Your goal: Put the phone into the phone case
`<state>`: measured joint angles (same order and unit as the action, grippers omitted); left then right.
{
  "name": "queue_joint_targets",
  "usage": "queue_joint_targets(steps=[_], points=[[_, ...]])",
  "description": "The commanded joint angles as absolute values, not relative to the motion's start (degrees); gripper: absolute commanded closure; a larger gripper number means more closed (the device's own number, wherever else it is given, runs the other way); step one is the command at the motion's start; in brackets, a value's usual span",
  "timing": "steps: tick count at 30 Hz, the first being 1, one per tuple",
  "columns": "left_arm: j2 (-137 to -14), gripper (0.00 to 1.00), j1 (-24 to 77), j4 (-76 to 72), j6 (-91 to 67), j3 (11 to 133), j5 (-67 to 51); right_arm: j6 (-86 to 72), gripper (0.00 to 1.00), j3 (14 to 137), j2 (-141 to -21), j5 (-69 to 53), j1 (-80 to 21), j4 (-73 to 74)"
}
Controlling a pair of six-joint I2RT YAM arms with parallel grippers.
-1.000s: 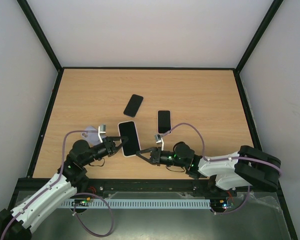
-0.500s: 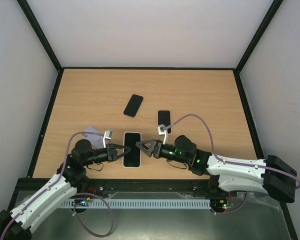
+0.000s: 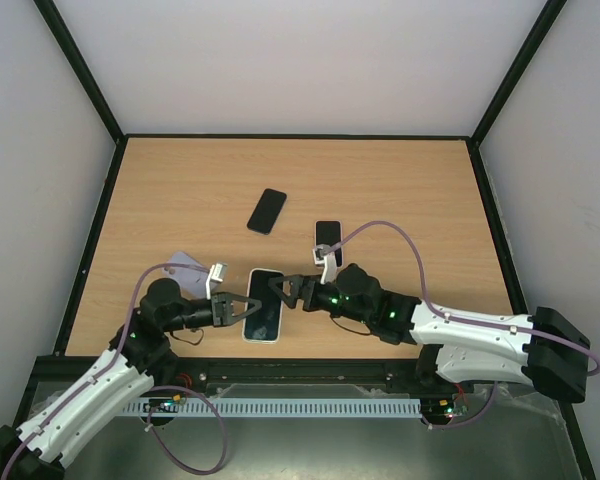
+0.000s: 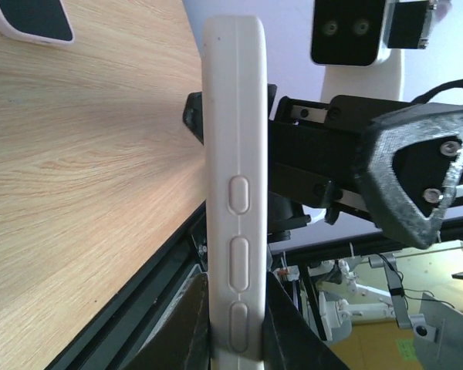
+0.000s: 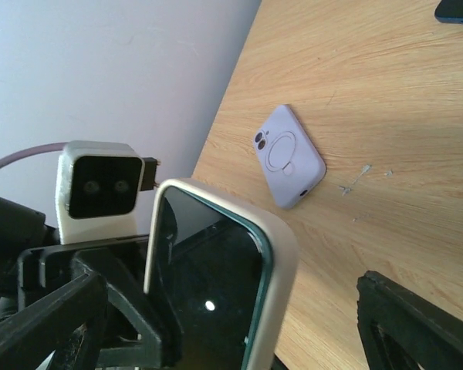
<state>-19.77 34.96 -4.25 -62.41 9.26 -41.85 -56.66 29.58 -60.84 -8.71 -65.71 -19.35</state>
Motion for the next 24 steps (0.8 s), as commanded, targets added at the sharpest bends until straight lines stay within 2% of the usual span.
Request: queue_joint_targets(steps=[1,7,17,21,23,24], points=[[-19.32,0.98,35.14,-8.08,-62.05,12.7,-44.84,-55.95,0.15,31.46,-61.59,-10.41,-65.57,-20.29],[-17.71,0.98,35.07,-8.88,-62.68,12.41,-46.94,-60.97,0.22,27.93,-61.73,-15.35,-65.48,-31.98],[-16.08,0.98,35.1,-10.06,-64.16,11.37,-48.32,-67.35,0.68,21.73,-59.55,-12.92,-64.92,-44.8],[-16.23,0.98,35.07,-9.24,-63.88,11.46,-48.15,-66.79,0.9,21.77,-58.97,-13.26,-64.94,-44.98],[-16.86,0.98,35.13,-6.56,-62.26,12.12,-47.22,-66.4,0.97,21.57,-58.32,-12.51,-64.87,-44.55],[-17.14,0.98,35.12,-4.32,-60.99,12.89,-46.55,-66.21,0.98,21.43,-57.9,-11.97,-64.86,-44.16]])
